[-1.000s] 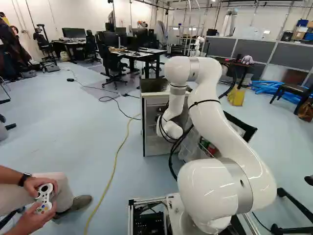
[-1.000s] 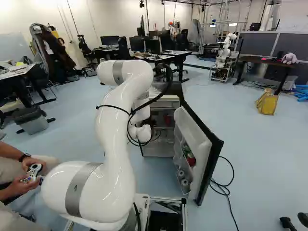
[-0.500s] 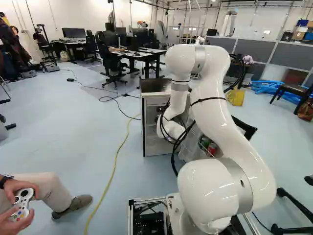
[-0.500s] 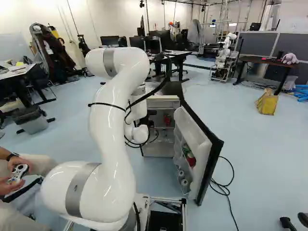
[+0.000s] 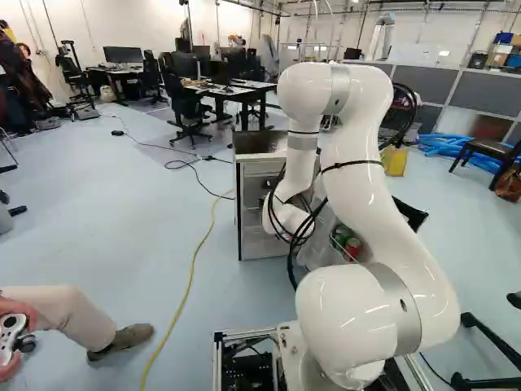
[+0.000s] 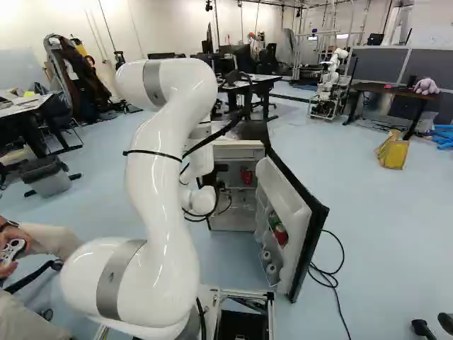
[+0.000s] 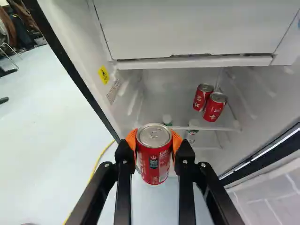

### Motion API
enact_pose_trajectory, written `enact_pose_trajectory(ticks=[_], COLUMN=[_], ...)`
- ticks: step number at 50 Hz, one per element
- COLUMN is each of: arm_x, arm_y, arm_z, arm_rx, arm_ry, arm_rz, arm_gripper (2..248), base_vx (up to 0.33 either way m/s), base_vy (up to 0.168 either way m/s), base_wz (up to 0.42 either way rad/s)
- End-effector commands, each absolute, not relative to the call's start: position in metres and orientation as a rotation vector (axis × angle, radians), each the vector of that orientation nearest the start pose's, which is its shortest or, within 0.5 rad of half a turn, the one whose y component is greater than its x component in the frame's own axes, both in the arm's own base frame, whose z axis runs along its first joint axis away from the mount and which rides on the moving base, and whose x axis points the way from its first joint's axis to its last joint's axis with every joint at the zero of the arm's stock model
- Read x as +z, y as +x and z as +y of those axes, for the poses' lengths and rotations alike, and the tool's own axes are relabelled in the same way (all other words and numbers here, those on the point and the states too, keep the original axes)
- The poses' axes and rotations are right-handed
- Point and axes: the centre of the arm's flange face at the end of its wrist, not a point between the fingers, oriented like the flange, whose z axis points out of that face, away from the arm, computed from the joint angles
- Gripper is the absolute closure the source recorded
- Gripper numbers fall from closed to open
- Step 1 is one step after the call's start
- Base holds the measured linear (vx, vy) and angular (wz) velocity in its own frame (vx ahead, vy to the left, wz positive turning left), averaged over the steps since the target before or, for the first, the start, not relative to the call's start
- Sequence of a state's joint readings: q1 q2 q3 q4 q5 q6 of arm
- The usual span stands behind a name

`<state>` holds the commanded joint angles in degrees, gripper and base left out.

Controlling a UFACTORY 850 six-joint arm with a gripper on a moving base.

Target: Grab a drink from the fridge

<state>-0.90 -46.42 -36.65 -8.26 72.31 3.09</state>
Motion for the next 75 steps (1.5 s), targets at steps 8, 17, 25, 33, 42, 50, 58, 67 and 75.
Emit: enact_pose_trajectory(ticks=[8,17,25,33,42,50,58,67,75], arm_x=[0.156,0.167,0.176,0.185,0.196,0.205,0.214,0.223,0.231], arm_y=[0.435,0.434,0.433,0.432,0.43,0.429,0.428,0.427,0.424], arm_z=[0.005,0.005,0.006,0.006,0.006,0.006,0.006,0.005,0.005], arm_rx=[-1.582,-1.602,-1.62,-1.638,-1.66,-1.679,-1.698,-1.708,-1.702], arm_ry=[-2.58,-2.569,-2.558,-2.547,-2.534,-2.522,-2.509,-2.506,-2.52], arm_rz=[-0.076,-0.077,-0.079,-0.08,-0.082,-0.083,-0.085,-0.084,-0.076], arm_gripper=[156,156,156,156,156,156,156,156,156], base_vx=[0.0,0.0,0.0,0.0,0.0,0.0,0.0,0.0,0.0], base_vy=[0.0,0.0,0.0,0.0,0.0,0.0,0.0,0.0,0.0], base_wz=[0.0,0.0,0.0,0.0,0.0,0.0,0.0,0.0,0.0])
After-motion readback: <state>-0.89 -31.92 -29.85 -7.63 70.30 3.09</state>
